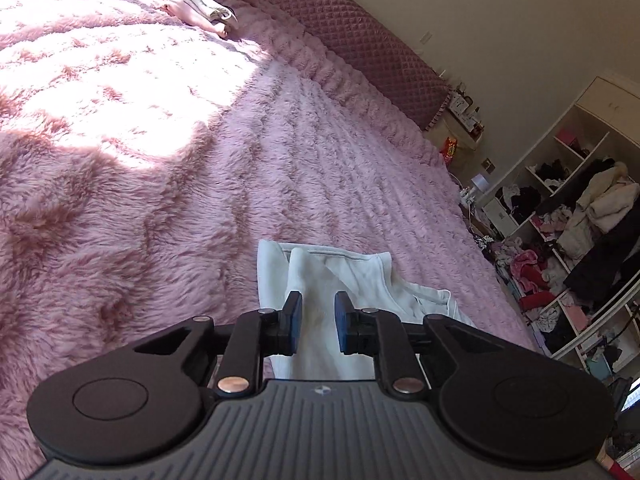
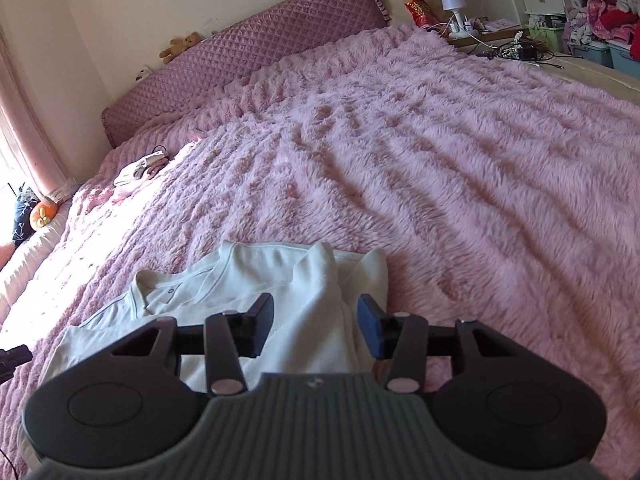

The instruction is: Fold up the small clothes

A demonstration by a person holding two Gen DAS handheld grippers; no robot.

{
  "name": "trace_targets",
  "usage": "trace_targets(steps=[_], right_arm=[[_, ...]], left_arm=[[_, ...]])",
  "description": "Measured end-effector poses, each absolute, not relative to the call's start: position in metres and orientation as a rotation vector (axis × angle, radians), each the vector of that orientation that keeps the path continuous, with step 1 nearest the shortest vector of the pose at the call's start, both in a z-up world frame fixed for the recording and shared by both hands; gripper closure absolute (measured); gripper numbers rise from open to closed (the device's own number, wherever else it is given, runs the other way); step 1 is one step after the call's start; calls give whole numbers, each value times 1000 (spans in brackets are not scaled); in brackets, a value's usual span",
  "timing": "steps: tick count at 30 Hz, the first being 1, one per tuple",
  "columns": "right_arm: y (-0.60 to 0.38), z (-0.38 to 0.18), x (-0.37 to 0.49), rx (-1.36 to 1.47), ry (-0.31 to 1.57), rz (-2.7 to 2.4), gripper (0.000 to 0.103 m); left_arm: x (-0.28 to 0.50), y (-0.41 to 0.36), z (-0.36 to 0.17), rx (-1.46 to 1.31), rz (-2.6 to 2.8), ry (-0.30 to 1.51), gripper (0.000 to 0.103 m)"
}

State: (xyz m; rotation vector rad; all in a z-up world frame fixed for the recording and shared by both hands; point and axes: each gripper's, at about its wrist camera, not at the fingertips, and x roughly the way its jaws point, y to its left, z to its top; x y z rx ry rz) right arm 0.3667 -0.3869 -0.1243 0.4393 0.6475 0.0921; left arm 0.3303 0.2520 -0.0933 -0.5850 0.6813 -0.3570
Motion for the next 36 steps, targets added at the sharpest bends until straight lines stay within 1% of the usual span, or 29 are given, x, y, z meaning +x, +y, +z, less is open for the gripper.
trace_targets(steps=[1, 4, 6, 8, 13, 18, 19, 20, 21, 22, 23, 24, 25, 28, 31, 35, 36], right_arm=[[-389, -123, 353, 447, 653, 115, 56], [-391, -122, 296, 425, 683, 175, 54], [-389, -126, 269, 406, 699, 193, 53], [-385, -133, 247, 391, 719, 200, 50], [-376, -141, 224, 360, 724, 181, 50], [-376, -147, 234, 367, 733, 158, 50], [-376, -148, 238, 372, 739, 160, 52], [-376, -150, 240, 378, 749, 167, 61], [-375, -151, 242, 379, 756, 168, 71], [-375, -152, 243, 376, 762, 169, 96], [-374, -153, 245, 370, 769, 164, 100], [-375, -153, 245, 371, 769, 154, 100], [-377, -154, 244, 384, 770, 152, 101], [-383, -146, 240, 408, 756, 106, 103], [-393, -130, 228, 384, 714, 73, 103], [-395, -154, 230, 367, 824, 66, 103], [-393, -161, 230, 350, 834, 66, 103]], left_arm=[[311, 257, -91, -584, -370, 676, 78], [268, 266, -95, -562, -393, 706, 71], [247, 268, -106, -541, -398, 751, 71], [235, 269, -118, -555, -417, 788, 71], [238, 258, -133, -570, -463, 812, 70], [250, 244, -142, -570, -458, 837, 70], [252, 242, -143, -573, -462, 834, 70], [254, 241, -144, -571, -460, 835, 70], [253, 238, -145, -563, -452, 840, 70], [253, 236, -147, -559, -447, 847, 70], [254, 235, -147, -553, -438, 850, 70], [251, 231, -146, -532, -417, 847, 77], [250, 228, -144, -506, -403, 840, 94], [242, 214, -134, -401, -361, 827, 96], [243, 206, -129, -330, -299, 874, 97], [253, 200, -141, -305, -276, 940, 96], [255, 200, -143, -317, -268, 946, 94]])
